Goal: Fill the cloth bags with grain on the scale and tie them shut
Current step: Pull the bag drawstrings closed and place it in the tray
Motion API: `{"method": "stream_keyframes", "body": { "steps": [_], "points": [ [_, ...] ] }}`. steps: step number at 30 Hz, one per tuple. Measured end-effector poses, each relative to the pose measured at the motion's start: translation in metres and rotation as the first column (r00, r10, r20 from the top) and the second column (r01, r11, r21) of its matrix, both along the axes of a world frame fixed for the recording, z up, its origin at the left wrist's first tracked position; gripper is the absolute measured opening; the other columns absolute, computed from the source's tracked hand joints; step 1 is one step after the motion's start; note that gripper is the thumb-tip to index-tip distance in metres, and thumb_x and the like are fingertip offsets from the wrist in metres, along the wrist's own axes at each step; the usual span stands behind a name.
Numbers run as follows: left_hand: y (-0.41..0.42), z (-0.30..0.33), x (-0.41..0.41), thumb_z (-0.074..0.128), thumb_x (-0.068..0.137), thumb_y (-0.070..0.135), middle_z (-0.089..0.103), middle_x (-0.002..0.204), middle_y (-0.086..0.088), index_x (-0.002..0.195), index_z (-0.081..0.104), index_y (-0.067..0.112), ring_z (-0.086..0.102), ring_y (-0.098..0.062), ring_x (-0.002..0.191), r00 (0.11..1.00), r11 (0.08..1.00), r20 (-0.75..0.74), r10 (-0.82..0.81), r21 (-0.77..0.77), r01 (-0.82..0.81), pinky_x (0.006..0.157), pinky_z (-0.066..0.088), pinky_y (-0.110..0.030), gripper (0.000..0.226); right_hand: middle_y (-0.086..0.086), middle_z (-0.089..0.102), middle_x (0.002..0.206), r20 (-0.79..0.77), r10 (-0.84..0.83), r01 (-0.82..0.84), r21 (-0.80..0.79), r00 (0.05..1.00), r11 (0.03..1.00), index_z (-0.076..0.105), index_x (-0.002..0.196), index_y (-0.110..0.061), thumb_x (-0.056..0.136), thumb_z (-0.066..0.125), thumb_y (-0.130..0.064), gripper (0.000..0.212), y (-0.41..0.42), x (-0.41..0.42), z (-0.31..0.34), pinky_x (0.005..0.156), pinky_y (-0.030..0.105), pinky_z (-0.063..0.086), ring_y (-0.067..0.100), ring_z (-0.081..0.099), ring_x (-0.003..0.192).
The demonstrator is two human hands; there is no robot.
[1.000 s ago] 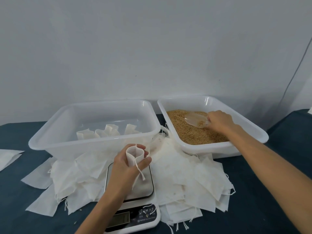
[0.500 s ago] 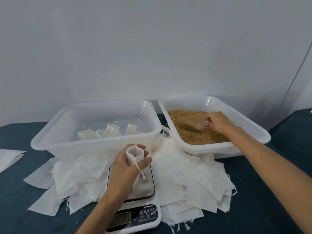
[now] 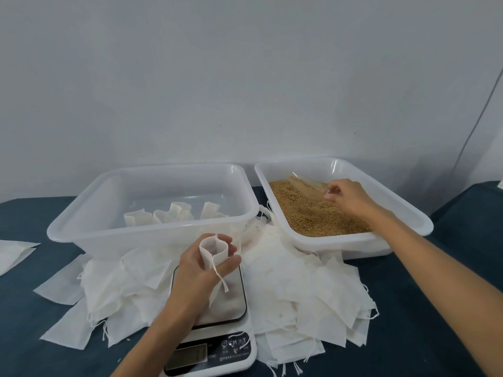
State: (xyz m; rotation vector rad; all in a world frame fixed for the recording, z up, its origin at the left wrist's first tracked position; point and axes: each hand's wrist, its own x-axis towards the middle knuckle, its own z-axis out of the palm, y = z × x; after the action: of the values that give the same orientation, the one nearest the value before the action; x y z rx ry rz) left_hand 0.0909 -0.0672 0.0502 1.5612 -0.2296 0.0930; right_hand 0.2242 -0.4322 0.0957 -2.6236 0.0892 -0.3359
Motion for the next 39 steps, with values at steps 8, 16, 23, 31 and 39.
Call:
{"method": "stream_keyframes", "body": {
  "steps": [8, 16, 23, 31, 39],
  "points": [
    [0.034, -0.003, 0.010, 0.081, 0.083, -0.004, 0.076, 0.096, -0.009, 0.103, 0.070, 0.009, 0.072, -0.011, 0.087, 0.999, 0.998, 0.029, -0.030, 0.049, 0.029, 0.073, 0.055, -0.019, 0.026, -0.026, 0.069, 0.107, 0.104, 0.435, -0.445, 0.124, 0.895, 0.887, 0.066, 0.103, -0.043, 0.089, 0.063, -0.044, 0.014, 0.073, -0.080, 0.038, 0.086, 0.016, 0.050, -0.008, 0.063, 0.104],
    [0.023, -0.001, 0.016, 0.084, 0.084, 0.012, 0.075, 0.096, -0.003, 0.104, 0.070, 0.009, 0.071, -0.018, 0.091, 0.994, 0.992, 0.062, -0.088, 0.095, 0.082, 0.089, 0.056, -0.040, 0.024, -0.011, 0.068, 0.113, 0.037, 0.569, -0.565, -0.071, 0.822, 0.822, 0.070, 0.114, -0.025, 0.095, 0.066, -0.015, 0.022, 0.119, -0.116, 0.060, 0.095, 0.033, 0.053, -0.005, 0.063, 0.108],
    [0.026, 0.002, 0.017, 0.083, 0.087, 0.013, 0.073, 0.093, -0.001, 0.107, 0.068, 0.007, 0.071, -0.016, 0.089, 0.981, 0.979, 0.066, -0.180, 0.113, 0.172, 0.087, 0.059, -0.045, 0.026, -0.007, 0.068, 0.106, 0.042, 0.580, -0.555, -0.244, 0.813, 0.795, 0.071, 0.119, -0.019, 0.092, 0.067, -0.007, 0.030, 0.126, -0.128, 0.076, 0.088, 0.007, 0.035, -0.015, 0.052, 0.095],
    [0.021, 0.003, 0.012, 0.083, 0.084, 0.016, 0.073, 0.095, 0.003, 0.112, 0.069, 0.018, 0.070, -0.017, 0.093, 0.983, 0.981, 0.076, -0.168, 0.111, 0.159, 0.091, 0.056, -0.041, 0.031, -0.005, 0.061, 0.099, 0.043, 0.557, -0.495, -0.406, 0.829, 0.768, 0.070, 0.123, -0.018, 0.091, 0.070, -0.010, 0.033, 0.129, -0.123, 0.076, 0.104, 0.038, 0.027, 0.014, 0.055, 0.096],
    [0.019, 0.003, 0.010, 0.085, 0.079, 0.028, 0.076, 0.113, -0.003, 0.119, 0.068, 0.023, 0.071, -0.026, 0.110, 0.990, 0.983, 0.020, -0.140, 0.126, 0.137, 0.106, 0.050, -0.058, 0.044, 0.005, 0.064, 0.100, 0.064, 0.525, -0.408, -0.551, 0.849, 0.728, 0.071, 0.123, -0.015, 0.088, 0.070, -0.004, 0.037, 0.132, -0.118, 0.076, 0.118, 0.057, 0.015, 0.034, 0.058, 0.104]
  ]
}}
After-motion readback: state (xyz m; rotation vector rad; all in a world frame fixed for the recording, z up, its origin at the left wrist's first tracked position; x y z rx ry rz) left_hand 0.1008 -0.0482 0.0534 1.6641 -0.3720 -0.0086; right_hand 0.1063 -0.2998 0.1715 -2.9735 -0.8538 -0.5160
